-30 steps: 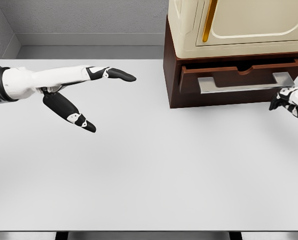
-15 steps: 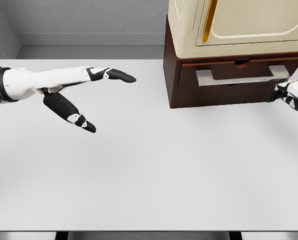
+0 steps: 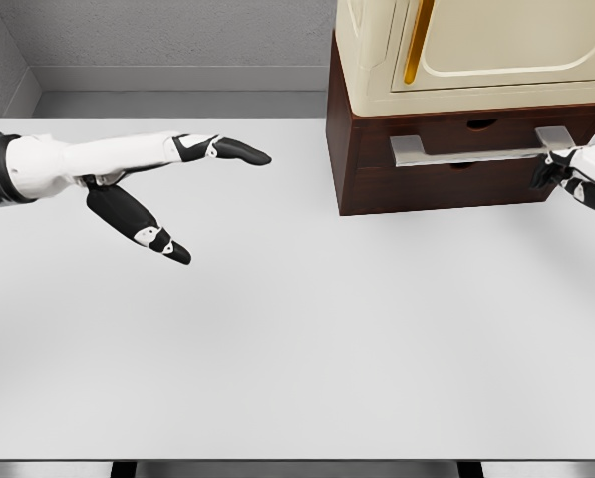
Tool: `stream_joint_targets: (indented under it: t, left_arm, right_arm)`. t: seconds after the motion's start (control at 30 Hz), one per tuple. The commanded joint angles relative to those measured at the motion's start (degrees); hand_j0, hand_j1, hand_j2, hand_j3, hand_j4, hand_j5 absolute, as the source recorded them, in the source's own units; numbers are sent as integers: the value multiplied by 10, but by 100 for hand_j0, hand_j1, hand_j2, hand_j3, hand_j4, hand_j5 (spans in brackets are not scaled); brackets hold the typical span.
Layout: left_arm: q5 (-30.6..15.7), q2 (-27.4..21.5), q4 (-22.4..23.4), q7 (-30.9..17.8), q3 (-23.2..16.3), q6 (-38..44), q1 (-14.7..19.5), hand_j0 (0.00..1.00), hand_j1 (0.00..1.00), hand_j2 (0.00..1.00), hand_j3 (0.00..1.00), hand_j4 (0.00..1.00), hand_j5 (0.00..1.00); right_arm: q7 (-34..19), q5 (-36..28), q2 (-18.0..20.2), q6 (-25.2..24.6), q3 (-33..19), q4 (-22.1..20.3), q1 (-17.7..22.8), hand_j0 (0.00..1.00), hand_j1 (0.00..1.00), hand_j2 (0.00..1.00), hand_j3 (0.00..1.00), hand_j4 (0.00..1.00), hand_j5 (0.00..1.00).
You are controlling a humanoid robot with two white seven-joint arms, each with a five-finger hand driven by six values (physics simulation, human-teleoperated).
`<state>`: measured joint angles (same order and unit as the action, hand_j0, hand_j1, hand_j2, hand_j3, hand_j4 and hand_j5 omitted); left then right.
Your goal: Put the switch into the drawer with left arm, and close the drawer with right arm
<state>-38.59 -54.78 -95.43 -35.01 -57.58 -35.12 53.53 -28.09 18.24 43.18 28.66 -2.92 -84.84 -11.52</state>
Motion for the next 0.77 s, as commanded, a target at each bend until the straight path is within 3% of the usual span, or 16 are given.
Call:
stream_joint_targets:
  t: [0.0, 0.27, 0.33, 0.37, 0.4, 0.43, 0.47, 0.57, 0.73]
  left_arm:
    - [-5, 0, 1, 0, 0, 1, 0, 100, 100, 100, 100, 100, 100]
    - [-4, 0, 1, 0, 0, 1, 0, 100, 100, 100, 100, 100, 100]
    - [-4, -1, 1, 0, 0, 1, -1, 100, 100, 100, 100, 100, 100]
    - [-4, -2, 1, 0, 0, 1, -1, 100, 100, 100, 100, 100, 100]
    - [-4, -2, 1, 0, 0, 1, -1, 100, 100, 100, 100, 100, 100]
    - [-3, -2, 2, 0, 0, 1, -1, 100, 100, 100, 100, 100, 100]
    - [4, -2, 2, 0, 0, 1, -1, 100, 100, 100, 100, 100, 100]
    - [12, -2, 2, 0, 0, 1, -1, 100, 100, 100, 100, 100, 100]
    - [15, -2, 2, 0, -8, 1, -1, 100, 100, 100, 100, 100, 100]
  right_arm:
    - [-3, 28, -1, 34, 5, -1, 0, 39, 39, 39, 39, 39, 39]
    - [-3, 28, 1, 63, 0, -2, 16, 39, 39, 39, 39, 39, 39]
    - [-3, 29, 1, 63, -1, -29, 39, 42, 42, 42, 42, 42, 42]
    - [-3, 29, -1, 63, 3, -40, 50, 47, 47, 47, 47, 47, 47]
    - [-5, 28, -1, 63, 5, -58, 72, 63, 63, 63, 63, 63, 63]
    - [-7, 27, -1, 63, 7, -77, 86, 87, 87, 87, 87, 87, 87]
    - [-7, 25, -1, 63, 17, -92, 94, 100, 100, 100, 100, 100, 100]
    - [-8, 23, -2, 63, 44, -127, 97, 100, 100, 100, 100, 100, 100]
    - [-8, 22, -3, 63, 43, -131, 96, 100, 100, 100, 100, 100, 100]
